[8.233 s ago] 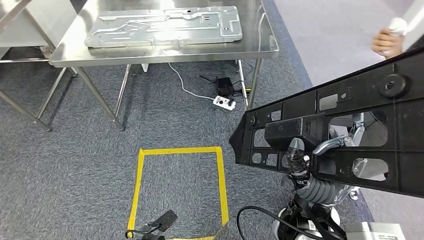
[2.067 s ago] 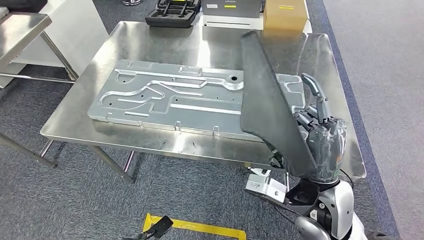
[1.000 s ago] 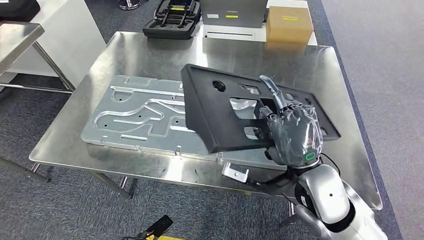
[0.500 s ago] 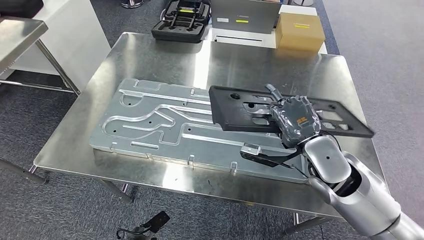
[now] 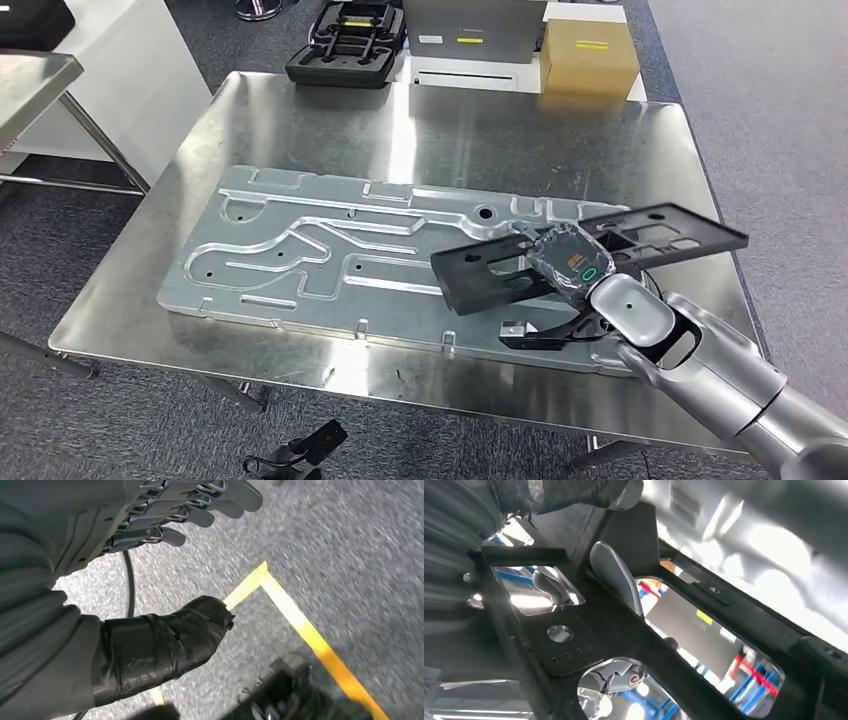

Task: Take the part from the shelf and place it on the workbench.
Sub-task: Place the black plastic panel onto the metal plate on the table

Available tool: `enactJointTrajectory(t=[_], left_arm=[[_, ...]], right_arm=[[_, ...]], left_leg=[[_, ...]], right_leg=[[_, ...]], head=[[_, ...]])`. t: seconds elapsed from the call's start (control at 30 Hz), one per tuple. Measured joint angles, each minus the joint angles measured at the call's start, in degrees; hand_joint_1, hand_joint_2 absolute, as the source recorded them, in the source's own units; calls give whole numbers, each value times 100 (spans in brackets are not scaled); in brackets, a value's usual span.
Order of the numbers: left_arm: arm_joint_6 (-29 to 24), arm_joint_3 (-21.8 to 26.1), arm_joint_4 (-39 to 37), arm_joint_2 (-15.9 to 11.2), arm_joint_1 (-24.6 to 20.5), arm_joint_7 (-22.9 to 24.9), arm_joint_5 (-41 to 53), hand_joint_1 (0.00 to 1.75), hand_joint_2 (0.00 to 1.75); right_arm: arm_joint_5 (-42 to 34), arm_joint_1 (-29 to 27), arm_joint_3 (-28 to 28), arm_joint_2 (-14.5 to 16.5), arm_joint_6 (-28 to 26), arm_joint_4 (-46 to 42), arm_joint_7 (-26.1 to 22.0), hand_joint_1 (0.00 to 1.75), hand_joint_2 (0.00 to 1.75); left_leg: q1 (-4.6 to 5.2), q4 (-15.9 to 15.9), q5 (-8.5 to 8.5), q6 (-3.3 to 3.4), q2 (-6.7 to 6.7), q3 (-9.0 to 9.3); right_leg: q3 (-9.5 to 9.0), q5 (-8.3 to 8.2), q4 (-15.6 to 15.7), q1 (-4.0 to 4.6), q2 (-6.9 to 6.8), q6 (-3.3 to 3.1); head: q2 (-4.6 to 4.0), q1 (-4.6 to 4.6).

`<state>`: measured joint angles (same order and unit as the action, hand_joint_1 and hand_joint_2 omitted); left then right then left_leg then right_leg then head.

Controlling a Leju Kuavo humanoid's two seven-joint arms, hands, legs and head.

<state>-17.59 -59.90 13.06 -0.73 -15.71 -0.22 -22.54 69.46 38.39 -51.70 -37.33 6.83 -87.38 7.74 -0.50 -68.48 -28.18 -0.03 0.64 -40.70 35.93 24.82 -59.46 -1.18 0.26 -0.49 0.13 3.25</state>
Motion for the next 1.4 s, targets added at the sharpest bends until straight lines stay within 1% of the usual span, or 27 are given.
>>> enactJointTrajectory(t=[0.03,0.1,0.2,0.27,0.33,0.4,0.43,0.47,0.5,0.53,0.6,0.67,0.73,0.77,0.83,0.9,0.93,0.97,1.0,1.07,1.1,1.13,1.23,1.27,1.3,1.33,1.4], left_arm=[[-34,-1,-3,-11,-4,-17,18,0,175],[-90,-10,-4,-29,-15,-50,50,0,175],[-121,-35,-5,-50,-20,-78,61,0,175],[-127,-43,-6,-59,-27,-92,70,0,175],[-129,-55,-6,-62,-36,-97,78,0,175],[-130,-69,-6,-64,-34,-98,79,0,175],[-131,-74,-6,-65,-31,-98,79,0,175],[-130,-75,-6,-66,-29,-98,79,0,175],[-131,-75,-6,-66,-29,-98,79,0,175],[-131,-75,-6,-67,-30,-98,79,0,175],[-131,-75,-6,-67,-34,-99,79,0,175],[-132,-77,-6,-67,-33,-101,78,0,175],[-132,-77,-6,-70,-31,-101,78,0,175],[-133,-77,-6,-74,-34,-101,78,0,175],[-134,-77,-6,-79,-37,-101,79,0,175],[-133,-78,-6,-78,-25,-101,78,0,175],[-133,-79,-6,-78,-15,-101,76,0,175],[-132,-79,-6,-79,-8,-101,75,0,175],[-132,-79,-6,-79,-7,-101,75,0,175],[-133,-79,-6,-83,-17,-101,75,0,175],[-133,-79,-6,-84,-26,-101,75,0,175],[-134,-79,-6,-86,-30,-101,75,0,175],[-134,-79,-6,-86,-28,-101,75,0,175],[-134,-79,-6,-85,-29,-101,75,0,175],[-134,-79,-6,-86,-35,-101,76,0,175],[-135,-79,-6,-89,-39,-101,76,0,175],[-135,-79,-6,-96,-43,-101,77,0,175]], right_arm=[[-13,9,-40,-33,-15,51,3,175,175],[-27,37,-91,-91,-55,110,7,175,175],[-35,55,-152,-132,-83,165,8,175,175],[-38,57,-177,-157,-85,192,8,175,175],[-39,71,-203,-184,-86,215,8,175,175],[-39,74,-232,-202,-86,241,9,175,175],[-41,69,-249,-209,-86,255,9,175,175],[-44,66,-266,-214,-86,268,9,175,175],[-46,67,-281,-216,-88,278,9,175,175],[-49,73,-291,-218,-92,285,9,175,175],[-49,98,-302,-219,-104,291,10,175,175],[-48,109,-307,-220,-112,297,10,175,175],[-48,109,-308,-220,-116,302,10,175,175],[-48,111,-308,-220,-117,303,10,175,175],[-48,114,-308,-220,-118,303,10,175,175],[-48,111,-311,-219,-117,303,10,175,175],[-48,110,-314,-219,-117,304,10,175,175],[-48,110,-318,-219,-117,305,10,175,175],[-48,110,-320,-219,-117,305,10,175,175],[-48,111,-323,-220,-117,305,10,175,175],[-48,112,-323,-220,-117,306,10,175,175],[-48,112,-323,-220,-117,306,10,175,175],[-48,109,-325,-223,-117,308,10,175,175],[-48,109,-325,-226,-117,309,10,175,175],[-48,110,-325,-229,-117,311,10,175,175],[-48,108,-326,-233,-117,313,10,175,175],[-48,96,-333,-240,-117,320,10,175,175]], left_leg=[[-4,354,166,11,-3,153],[17,848,317,47,-3,373],[50,957,303,131,1,431],[39,1021,330,204,-5,485],[36,1063,340,266,-11,530],[51,1059,324,305,-15,539],[58,1052,315,312,-15,543],[61,1041,303,315,-15,548],[62,1026,287,311,-14,556],[63,1003,263,299,-13,565],[86,949,214,253,-8,557],[102,932,202,206,-5,543],[97,925,183,161,-5,540],[94,845,119,133,-9,508],[77,371,-151,79,-18,291],[58,-348,-432,42,-22,-72],[49,-570,-465,31,-22,-198],[42,-591,-393,26,-22,-230],[39,-390,-225,30,-23,-151],[42,367,156,62,-22,201],[51,685,259,83,-19,351],[62,878,297,102,-16,443],[79,996,296,170,-15,496],[73,1031,311,202,-18,521],[62,1066,326,240,-22,547],[55,1092,334,269,-26,569],[61,1094,326,303,-30,579]], right_leg=[[-13,12,-1,-4,1,18],[-13,24,-5,0,6,71],[-23,17,33,-1,17,169],[7,98,-71,-18,7,218],[245,365,-589,-22,-4,239],[613,636,-1295,-16,-4,253],[725,656,-1480,-16,-4,257],[733,571,-1455,-16,-5,256],[630,399,-1216,-17,-6,251],[458,204,-843,-18,-8,241],[141,-6,-216,4,-8,213],[58,0,-57,31,0,176],[55,-18,-36,15,6,121],[41,-24,-19,6,3,87],[12,-25,7,-6,-8,33],[7,-14,6,3,-14,7],[4,-10,5,6,-13,2],[-2,-5,4,8,-10,0],[-12,0,4,7,-5,2],[-37,17,4,9,6,22],[-39,23,0,14,11,40],[-35,24,2,16,14,62],[-26,28,16,7,17,150],[-17,58,-14,2,13,176],[42,151,-156,1,8,196],[162,296,-419,-1,3,211],[527,621,-1175,1,-2,237]], head=[[0,-1],[0,-4],[0,-8],[0,-15],[0,-27],[0,-31],[0,-31],[0,-32],[0,-32],[0,-33],[0,-31],[0,-28],[0,-24],[0,-19],[0,-10],[0,-5],[0,-5],[0,-4],[0,-5],[0,-6],[0,-9],[0,-11],[0,-12],[0,-14],[0,-18],[0,-22],[0,-24]])
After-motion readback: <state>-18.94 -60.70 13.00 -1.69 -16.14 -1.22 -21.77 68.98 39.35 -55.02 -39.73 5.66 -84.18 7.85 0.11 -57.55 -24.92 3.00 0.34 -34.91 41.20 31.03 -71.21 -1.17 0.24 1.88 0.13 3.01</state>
